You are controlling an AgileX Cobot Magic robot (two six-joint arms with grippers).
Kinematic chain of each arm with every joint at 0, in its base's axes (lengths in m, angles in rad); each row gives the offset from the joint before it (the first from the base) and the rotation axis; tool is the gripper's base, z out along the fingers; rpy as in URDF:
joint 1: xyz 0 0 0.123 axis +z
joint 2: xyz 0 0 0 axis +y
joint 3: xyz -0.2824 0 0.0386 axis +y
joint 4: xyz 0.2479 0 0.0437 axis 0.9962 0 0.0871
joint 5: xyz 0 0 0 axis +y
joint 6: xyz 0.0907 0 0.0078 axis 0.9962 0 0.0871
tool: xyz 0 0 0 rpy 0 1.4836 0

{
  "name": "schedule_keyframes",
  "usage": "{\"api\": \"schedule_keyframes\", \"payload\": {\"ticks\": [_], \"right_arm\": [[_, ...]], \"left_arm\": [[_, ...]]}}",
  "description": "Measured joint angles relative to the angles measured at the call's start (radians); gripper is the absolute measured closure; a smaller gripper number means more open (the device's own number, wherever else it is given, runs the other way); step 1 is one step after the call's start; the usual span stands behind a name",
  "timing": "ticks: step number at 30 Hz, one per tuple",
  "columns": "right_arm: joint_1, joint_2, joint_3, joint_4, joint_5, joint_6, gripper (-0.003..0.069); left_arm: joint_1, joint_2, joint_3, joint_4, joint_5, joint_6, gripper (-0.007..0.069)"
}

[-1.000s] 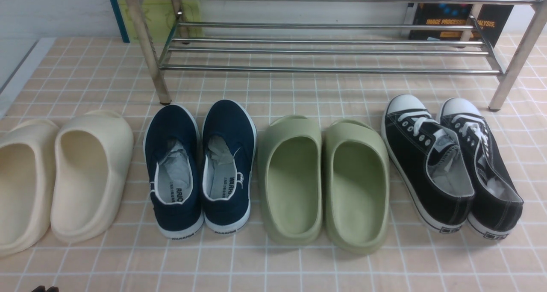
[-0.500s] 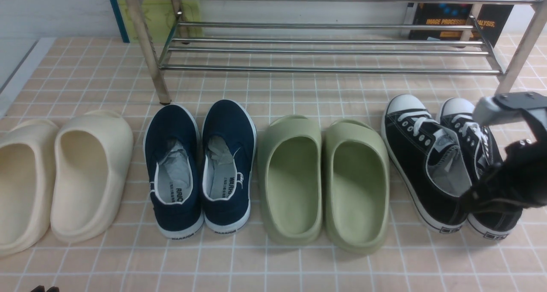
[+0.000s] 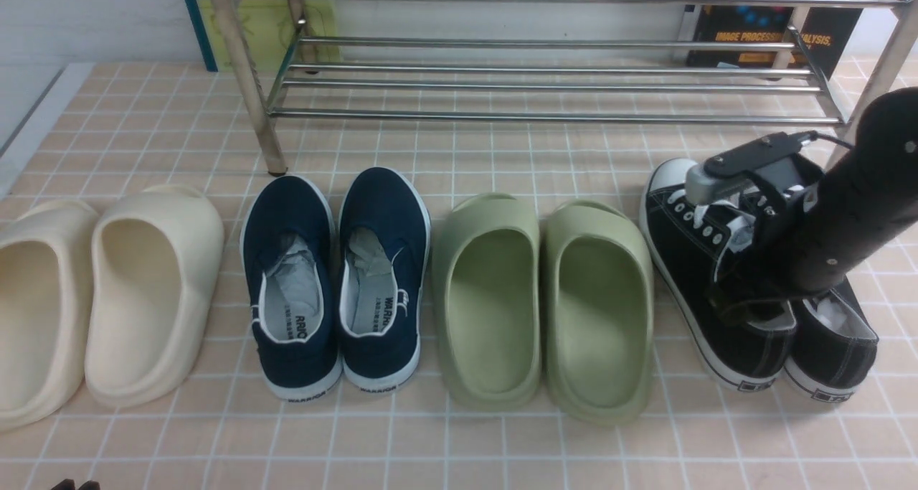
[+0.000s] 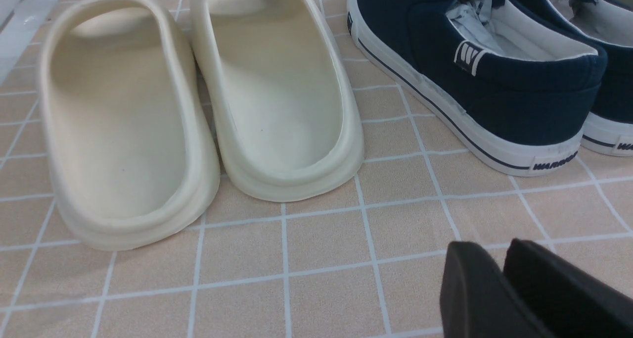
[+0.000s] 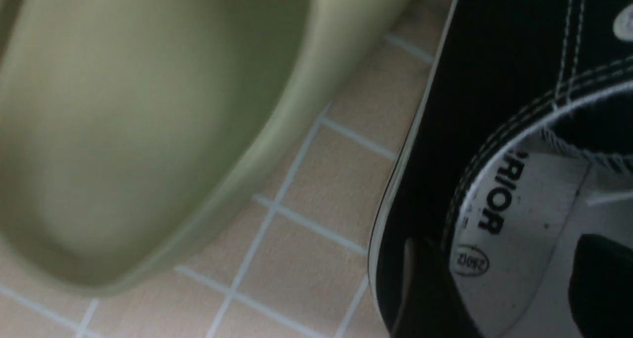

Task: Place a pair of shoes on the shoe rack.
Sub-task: Use the right arm to grab the shoe closest to it, then use the right arm to put a shoe into the shoe rack

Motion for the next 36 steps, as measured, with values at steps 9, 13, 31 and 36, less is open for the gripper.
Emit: {"api": "schedule_keyframes", "payload": {"ticks": [9,13,31,36], "right_arm": [[0.006,0.077,-0.002,0.084,-0.072,0.015,0.0571],[0.006,0.079,-0.016,0.094,-0.059,0.015,0.0664],[0.006,0.133,-0.414,-0.002,0.033,0.027,0.0654],[0.005,0.294,-0.587,-0.06,0.025,0.063,0.0654]], "left_arm": [[0.0,0.0,0.0,0.0,0.0,0.0,0.0491],[0.0,0.0,0.0,0.001,0.0,0.0,0.049],[0.0,0.0,0.0,0.001,0.0,-0.001,0.0475],[0.0,0.0,0.0,0.001,0.0,-0.001,0.0466]]}}
